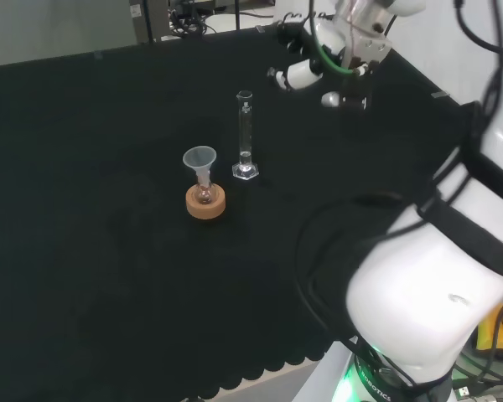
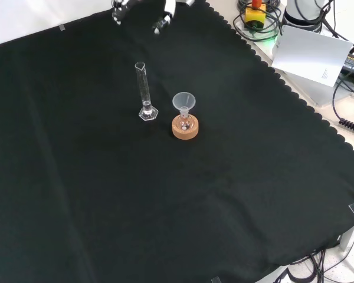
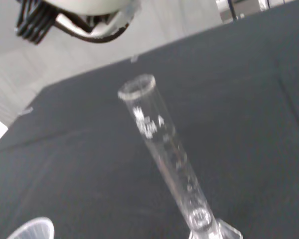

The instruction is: Pick up the graduated cylinder.

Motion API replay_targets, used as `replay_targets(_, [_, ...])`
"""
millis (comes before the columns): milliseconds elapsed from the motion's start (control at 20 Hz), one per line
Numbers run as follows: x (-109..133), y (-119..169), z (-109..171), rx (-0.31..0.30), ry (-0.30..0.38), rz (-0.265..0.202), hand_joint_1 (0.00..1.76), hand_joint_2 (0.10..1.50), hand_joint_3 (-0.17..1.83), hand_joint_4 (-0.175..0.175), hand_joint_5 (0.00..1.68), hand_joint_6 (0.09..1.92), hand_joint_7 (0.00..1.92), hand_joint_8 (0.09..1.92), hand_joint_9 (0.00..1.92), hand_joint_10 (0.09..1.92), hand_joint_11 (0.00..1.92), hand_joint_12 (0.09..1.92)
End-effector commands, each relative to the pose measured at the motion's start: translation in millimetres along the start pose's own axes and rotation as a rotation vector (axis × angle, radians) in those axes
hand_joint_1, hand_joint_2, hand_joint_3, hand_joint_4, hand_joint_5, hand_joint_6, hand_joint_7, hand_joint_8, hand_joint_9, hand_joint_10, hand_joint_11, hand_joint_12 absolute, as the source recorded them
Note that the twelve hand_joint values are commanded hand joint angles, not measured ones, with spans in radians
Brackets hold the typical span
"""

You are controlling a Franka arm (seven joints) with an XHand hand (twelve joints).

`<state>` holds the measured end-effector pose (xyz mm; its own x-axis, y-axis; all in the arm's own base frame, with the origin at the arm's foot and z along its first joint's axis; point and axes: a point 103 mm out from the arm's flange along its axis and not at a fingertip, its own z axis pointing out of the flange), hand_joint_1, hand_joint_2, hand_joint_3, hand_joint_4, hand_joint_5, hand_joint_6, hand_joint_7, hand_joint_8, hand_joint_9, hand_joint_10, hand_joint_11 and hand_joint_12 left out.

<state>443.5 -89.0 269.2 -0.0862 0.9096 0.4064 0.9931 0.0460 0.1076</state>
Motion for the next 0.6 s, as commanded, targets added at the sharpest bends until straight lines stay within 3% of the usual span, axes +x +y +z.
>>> replay_targets(50, [-41.4, -13.1, 111.0, 0.136, 0.137, 0.044, 0.95, 0.60, 0.61, -0.063, 0.54, 0.09, 0.40, 0.70, 0.60, 0.60, 0.43, 1.31])
replay_targets(350, [-38.3, -13.6, 115.9, 0.126, 0.164, 0.079, 0.96, 0.59, 0.62, -0.062, 0.54, 0.09, 0.40, 0.70, 0.60, 0.59, 0.42, 1.31])
replay_targets(400, [-39.9, -15.1, 115.8, 0.112, 0.193, 0.069, 0.96, 0.59, 0.62, -0.062, 0.54, 0.09, 0.41, 0.70, 0.60, 0.59, 0.42, 1.31])
replay_targets(600, [-40.2, -19.2, 122.7, 0.125, 0.181, 0.035, 0.96, 0.59, 0.63, -0.062, 0.55, 0.09, 0.42, 0.70, 0.61, 0.60, 0.42, 1.31])
